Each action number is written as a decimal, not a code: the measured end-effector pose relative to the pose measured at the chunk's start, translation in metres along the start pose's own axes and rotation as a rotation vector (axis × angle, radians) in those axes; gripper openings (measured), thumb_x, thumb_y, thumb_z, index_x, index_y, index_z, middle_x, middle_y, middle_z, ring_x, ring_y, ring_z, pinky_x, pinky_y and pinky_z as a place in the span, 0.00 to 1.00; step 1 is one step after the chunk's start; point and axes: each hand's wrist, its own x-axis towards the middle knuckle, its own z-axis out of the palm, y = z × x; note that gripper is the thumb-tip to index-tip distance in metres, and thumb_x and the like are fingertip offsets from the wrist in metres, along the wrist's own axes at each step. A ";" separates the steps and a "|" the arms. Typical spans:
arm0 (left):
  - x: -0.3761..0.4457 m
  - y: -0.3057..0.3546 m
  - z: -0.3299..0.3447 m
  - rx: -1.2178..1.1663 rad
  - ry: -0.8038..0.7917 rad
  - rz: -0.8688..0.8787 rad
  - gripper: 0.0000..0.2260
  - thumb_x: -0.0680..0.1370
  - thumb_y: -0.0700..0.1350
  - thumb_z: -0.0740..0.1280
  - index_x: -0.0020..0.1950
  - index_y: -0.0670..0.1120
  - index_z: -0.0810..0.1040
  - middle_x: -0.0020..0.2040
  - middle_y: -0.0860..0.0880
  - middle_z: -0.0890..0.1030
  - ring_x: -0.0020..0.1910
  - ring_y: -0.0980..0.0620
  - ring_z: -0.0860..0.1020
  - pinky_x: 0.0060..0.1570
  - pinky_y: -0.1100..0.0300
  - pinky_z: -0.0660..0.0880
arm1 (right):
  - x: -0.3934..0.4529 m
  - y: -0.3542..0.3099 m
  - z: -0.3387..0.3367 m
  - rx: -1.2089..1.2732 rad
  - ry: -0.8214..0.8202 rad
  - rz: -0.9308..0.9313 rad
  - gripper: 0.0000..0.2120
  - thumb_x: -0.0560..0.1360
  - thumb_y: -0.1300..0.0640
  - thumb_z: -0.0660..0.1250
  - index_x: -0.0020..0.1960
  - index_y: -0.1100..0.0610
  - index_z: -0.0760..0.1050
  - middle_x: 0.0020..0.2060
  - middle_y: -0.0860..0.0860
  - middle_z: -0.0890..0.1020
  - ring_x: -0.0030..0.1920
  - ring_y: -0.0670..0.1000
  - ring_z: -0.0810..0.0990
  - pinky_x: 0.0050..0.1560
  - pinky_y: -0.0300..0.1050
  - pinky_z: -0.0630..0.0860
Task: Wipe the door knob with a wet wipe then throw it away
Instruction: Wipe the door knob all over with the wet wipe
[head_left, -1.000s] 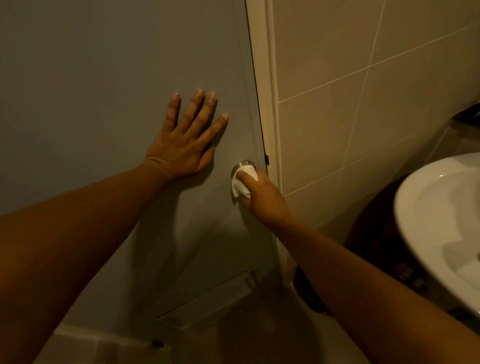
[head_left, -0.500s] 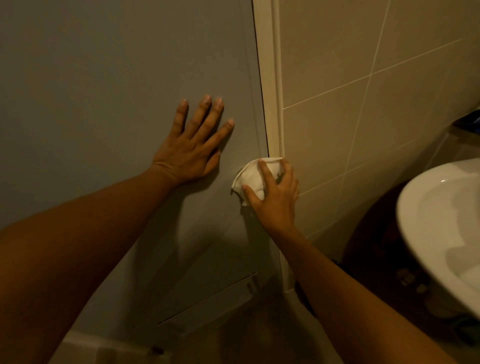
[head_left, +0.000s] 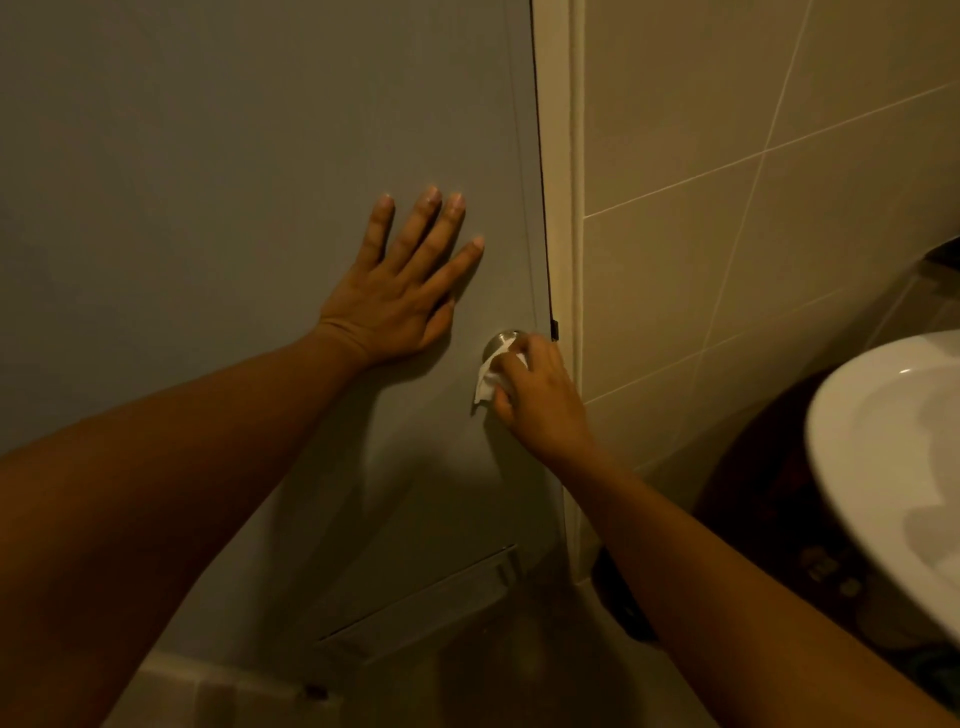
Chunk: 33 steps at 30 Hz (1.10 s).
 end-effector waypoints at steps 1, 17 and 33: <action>0.000 0.000 0.000 -0.001 -0.004 0.001 0.29 0.80 0.56 0.53 0.79 0.48 0.55 0.78 0.38 0.57 0.77 0.36 0.56 0.72 0.39 0.38 | 0.002 -0.001 0.001 0.014 -0.014 0.035 0.15 0.75 0.52 0.69 0.60 0.51 0.72 0.65 0.52 0.67 0.63 0.53 0.70 0.57 0.46 0.77; 0.002 -0.001 -0.003 -0.011 -0.036 0.004 0.30 0.80 0.57 0.53 0.80 0.49 0.53 0.79 0.38 0.55 0.77 0.35 0.54 0.72 0.41 0.35 | 0.016 -0.046 0.014 1.433 0.365 1.012 0.20 0.69 0.62 0.74 0.56 0.48 0.74 0.52 0.50 0.79 0.49 0.54 0.81 0.38 0.51 0.84; 0.001 0.001 -0.002 0.002 -0.006 0.006 0.30 0.79 0.56 0.54 0.79 0.48 0.55 0.78 0.37 0.58 0.77 0.35 0.57 0.72 0.40 0.37 | -0.001 0.003 0.010 0.161 0.013 0.074 0.19 0.73 0.55 0.72 0.62 0.49 0.72 0.67 0.51 0.66 0.61 0.54 0.73 0.58 0.44 0.77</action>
